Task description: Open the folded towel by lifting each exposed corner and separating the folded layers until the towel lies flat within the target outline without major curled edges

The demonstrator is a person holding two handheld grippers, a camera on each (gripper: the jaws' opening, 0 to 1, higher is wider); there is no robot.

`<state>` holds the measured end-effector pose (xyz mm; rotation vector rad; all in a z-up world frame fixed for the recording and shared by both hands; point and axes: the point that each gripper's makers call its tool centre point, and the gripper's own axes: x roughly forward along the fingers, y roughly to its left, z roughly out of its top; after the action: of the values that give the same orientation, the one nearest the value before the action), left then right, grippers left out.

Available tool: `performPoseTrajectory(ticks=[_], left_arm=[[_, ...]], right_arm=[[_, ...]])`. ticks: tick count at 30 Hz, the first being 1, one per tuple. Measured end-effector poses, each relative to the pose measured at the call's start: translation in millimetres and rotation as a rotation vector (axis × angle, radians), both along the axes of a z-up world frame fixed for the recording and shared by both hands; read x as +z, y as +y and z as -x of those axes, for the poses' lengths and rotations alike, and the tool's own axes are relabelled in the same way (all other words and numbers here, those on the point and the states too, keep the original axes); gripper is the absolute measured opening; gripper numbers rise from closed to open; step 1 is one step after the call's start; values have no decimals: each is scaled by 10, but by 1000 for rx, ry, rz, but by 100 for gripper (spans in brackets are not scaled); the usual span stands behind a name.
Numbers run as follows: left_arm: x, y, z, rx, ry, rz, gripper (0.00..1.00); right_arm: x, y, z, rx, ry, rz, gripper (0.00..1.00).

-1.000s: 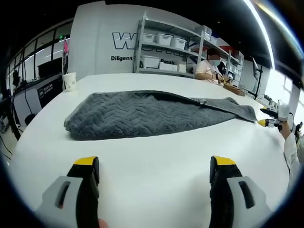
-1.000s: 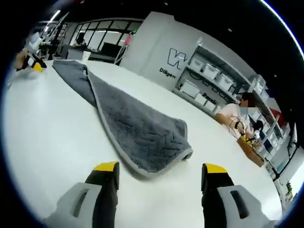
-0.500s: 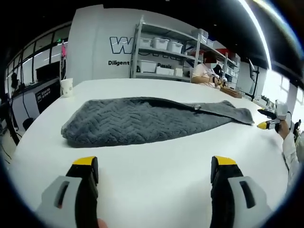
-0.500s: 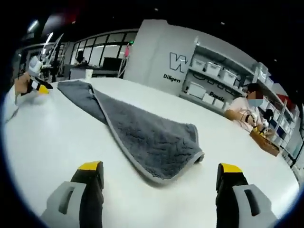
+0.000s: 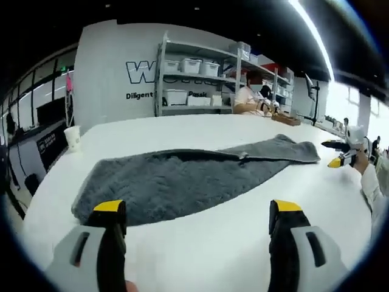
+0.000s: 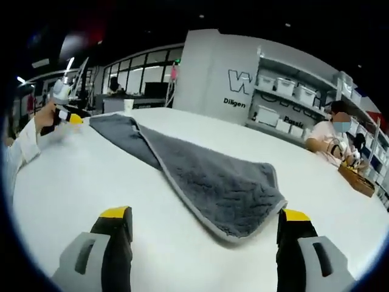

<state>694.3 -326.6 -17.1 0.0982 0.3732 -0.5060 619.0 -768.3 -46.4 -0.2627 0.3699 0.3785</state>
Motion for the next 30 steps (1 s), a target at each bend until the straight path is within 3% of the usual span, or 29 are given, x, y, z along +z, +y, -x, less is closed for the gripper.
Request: performPoseTrajectory(ticks=[5, 11, 17, 20, 23, 26, 28, 30], left_arm=[[163, -135, -257, -87, -40, -66, 94], [54, -240, -563, -173, -31, -224, 93], [16, -399, -857, -288, -13, -222, 87], [-37, -431, -1014, -302, 12, -234, 83], [-135, -417, -1156, -304, 30, -300, 82], [-215, -459, -1259, -330, 58, -313, 80], [-262, -480, -1324, -337, 92, -290, 70], [-278, -456, -1427, -315, 89, -295, 63]], right_arm=[[28, 33, 1, 15, -10, 1, 99], [35, 0, -12, -1, -13, -14, 99], [65, 17, -10, 19, -20, -33, 99], [49, 44, 6, 32, -23, 14, 99], [47, 59, 1, 40, -21, 8, 99], [43, 60, 2, 46, -18, 7, 99], [37, 58, -2, 42, -18, 6, 99], [16, 63, -14, 45, -11, 1, 99]])
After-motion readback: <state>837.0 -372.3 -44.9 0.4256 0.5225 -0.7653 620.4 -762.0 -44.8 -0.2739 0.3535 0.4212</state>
